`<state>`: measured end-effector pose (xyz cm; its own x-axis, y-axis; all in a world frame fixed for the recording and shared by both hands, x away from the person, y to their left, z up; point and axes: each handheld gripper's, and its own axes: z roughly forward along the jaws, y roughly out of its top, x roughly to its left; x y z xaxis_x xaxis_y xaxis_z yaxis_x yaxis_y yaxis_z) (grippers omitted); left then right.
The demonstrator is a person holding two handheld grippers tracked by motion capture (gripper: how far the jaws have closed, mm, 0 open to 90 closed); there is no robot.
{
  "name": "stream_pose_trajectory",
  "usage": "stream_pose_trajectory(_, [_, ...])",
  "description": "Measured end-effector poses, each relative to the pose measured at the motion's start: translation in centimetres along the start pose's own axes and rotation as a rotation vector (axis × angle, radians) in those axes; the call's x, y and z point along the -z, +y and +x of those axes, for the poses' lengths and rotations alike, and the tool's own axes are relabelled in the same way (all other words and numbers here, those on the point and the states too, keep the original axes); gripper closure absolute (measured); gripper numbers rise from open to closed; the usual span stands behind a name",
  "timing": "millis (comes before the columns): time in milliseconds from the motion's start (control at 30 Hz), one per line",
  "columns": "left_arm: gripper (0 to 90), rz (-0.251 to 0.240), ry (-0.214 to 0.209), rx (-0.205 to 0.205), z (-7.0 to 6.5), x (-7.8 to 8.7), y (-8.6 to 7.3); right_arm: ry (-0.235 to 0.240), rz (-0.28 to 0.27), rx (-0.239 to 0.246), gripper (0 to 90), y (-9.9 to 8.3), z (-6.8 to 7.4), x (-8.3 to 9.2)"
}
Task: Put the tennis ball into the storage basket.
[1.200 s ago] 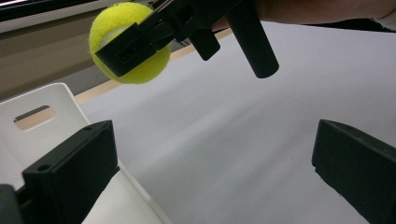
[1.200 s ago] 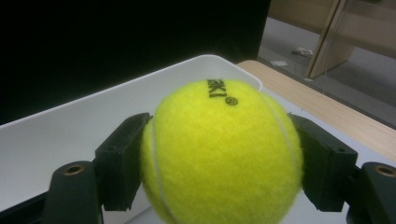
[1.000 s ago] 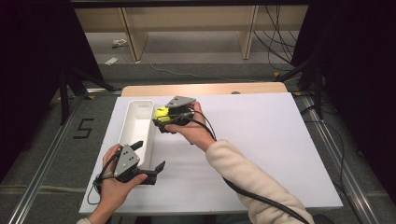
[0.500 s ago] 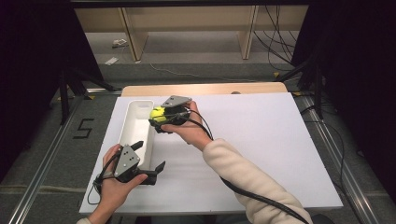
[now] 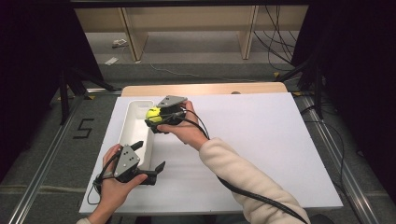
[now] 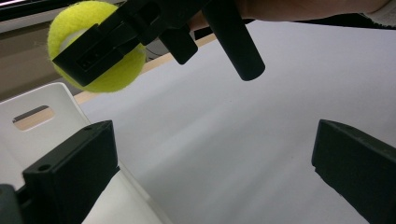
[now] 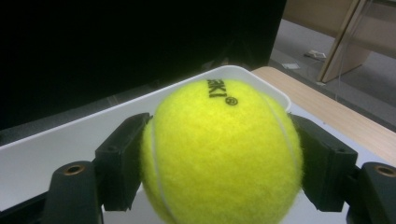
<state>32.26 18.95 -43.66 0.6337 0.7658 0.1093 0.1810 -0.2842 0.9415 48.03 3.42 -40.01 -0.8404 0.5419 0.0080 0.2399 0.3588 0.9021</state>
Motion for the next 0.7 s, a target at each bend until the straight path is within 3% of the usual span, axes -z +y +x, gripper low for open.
stream_pose_trajectory(700, [0.0,0.002,-0.003,-0.003,-0.03,-0.02,0.00,0.026,0.008,0.011,27.0,0.58,0.81,-0.82])
